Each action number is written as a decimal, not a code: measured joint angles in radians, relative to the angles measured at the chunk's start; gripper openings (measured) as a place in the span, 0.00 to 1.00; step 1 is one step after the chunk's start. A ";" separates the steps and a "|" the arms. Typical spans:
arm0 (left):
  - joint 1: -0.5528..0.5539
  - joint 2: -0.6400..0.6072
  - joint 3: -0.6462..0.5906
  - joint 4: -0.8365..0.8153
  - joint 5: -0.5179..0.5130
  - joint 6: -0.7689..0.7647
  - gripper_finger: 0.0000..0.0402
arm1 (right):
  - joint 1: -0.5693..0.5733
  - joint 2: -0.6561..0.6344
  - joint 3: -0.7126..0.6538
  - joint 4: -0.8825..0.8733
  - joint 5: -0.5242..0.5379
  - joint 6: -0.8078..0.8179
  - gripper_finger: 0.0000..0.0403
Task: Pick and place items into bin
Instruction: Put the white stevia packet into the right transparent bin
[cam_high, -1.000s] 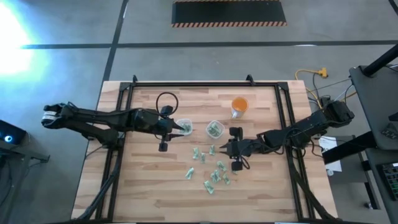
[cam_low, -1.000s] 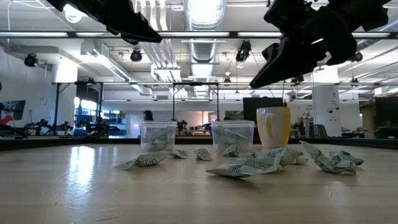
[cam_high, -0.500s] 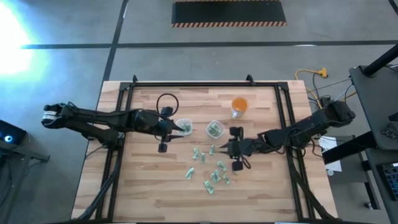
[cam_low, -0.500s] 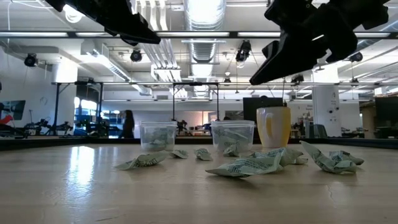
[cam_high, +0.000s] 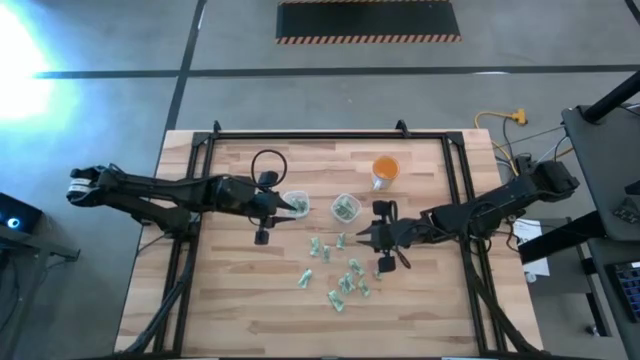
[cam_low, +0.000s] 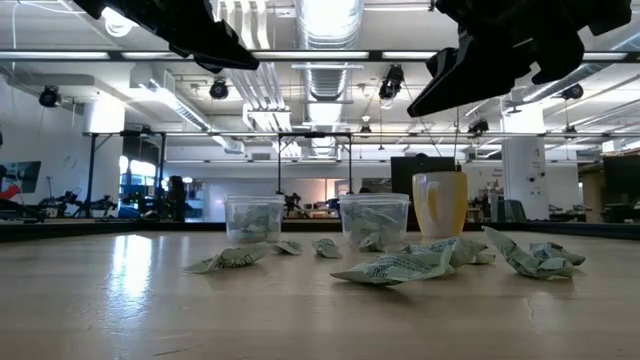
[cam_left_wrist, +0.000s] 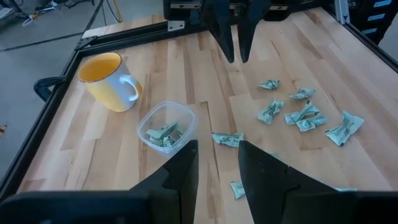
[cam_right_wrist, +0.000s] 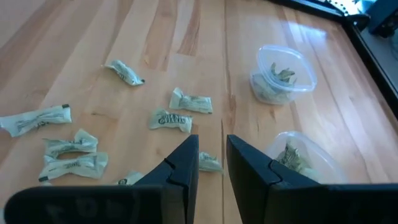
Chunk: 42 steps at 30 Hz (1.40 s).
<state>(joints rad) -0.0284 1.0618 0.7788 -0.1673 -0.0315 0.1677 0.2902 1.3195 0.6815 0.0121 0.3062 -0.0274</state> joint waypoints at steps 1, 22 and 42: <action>0.000 0.000 0.000 -0.001 0.000 0.000 0.24 | 0.000 -0.003 0.000 0.003 0.000 -0.005 0.18; 0.000 0.000 0.000 0.007 -0.003 0.002 0.24 | -0.002 -0.026 0.114 0.025 0.009 -0.084 0.18; 0.000 -0.005 0.006 -0.028 0.046 -0.113 0.24 | 0.006 -0.043 0.165 -0.159 0.005 0.128 0.18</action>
<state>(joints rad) -0.0284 1.0565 0.7845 -0.1953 0.0142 0.0542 0.2966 1.2764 0.8463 -0.1471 0.3117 0.1010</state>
